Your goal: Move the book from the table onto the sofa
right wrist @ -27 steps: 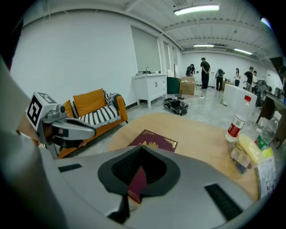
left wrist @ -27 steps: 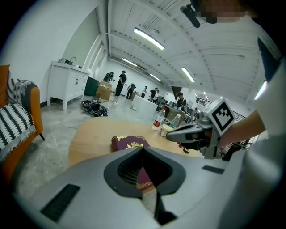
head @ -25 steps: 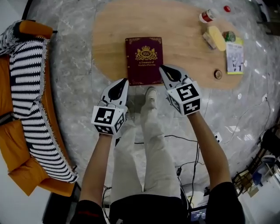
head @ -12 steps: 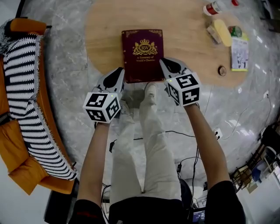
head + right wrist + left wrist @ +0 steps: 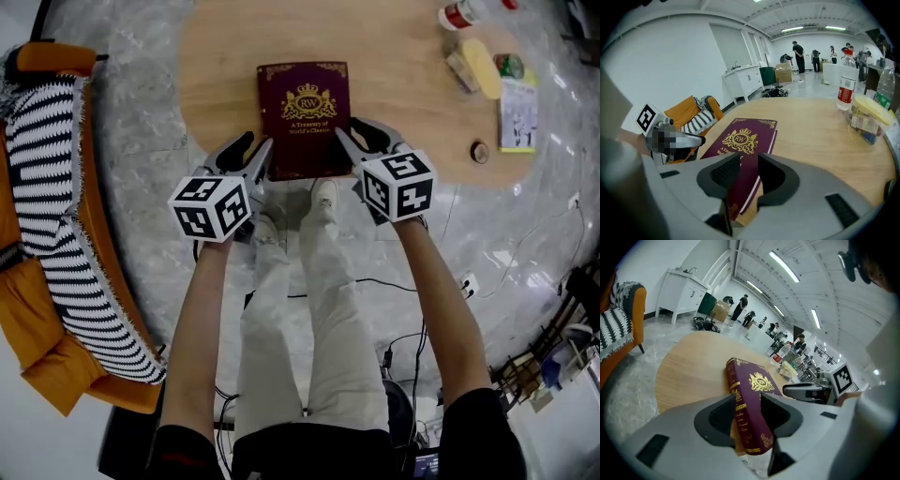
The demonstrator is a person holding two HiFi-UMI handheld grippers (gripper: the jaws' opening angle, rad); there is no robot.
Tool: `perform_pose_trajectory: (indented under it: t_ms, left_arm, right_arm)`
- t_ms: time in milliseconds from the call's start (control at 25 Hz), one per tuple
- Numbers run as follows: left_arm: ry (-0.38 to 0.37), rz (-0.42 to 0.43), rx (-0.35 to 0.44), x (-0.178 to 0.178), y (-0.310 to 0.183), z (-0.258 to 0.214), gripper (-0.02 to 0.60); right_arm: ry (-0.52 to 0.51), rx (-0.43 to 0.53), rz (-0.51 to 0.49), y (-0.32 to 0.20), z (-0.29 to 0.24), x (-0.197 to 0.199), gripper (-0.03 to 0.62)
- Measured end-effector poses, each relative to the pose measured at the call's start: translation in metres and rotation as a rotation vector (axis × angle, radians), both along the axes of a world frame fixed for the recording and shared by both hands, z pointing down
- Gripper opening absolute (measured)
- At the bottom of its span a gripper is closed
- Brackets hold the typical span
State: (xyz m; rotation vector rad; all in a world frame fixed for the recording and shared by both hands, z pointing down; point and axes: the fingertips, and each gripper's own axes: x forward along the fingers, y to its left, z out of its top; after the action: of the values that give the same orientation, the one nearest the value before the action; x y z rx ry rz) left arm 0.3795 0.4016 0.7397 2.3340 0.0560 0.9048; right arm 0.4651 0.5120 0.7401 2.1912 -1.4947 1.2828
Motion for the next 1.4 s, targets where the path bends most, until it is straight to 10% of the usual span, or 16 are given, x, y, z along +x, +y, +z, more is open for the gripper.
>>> perform_pose_trajectory:
  t_ms: [320, 1400]
  left_arm:
    - [-0.087, 0.049, -0.009, 0.002, 0.008, 0.023, 0.271]
    - [-0.140, 0.087, -0.121, 0.023, 0.025, 0.043, 0.311]
  right_arm:
    - [-0.129, 0.008, 0.086, 0.004, 0.022, 0.002, 0.287]
    - [-0.370, 0.073, 0.146, -0.007, 0.046, -0.008, 0.333]
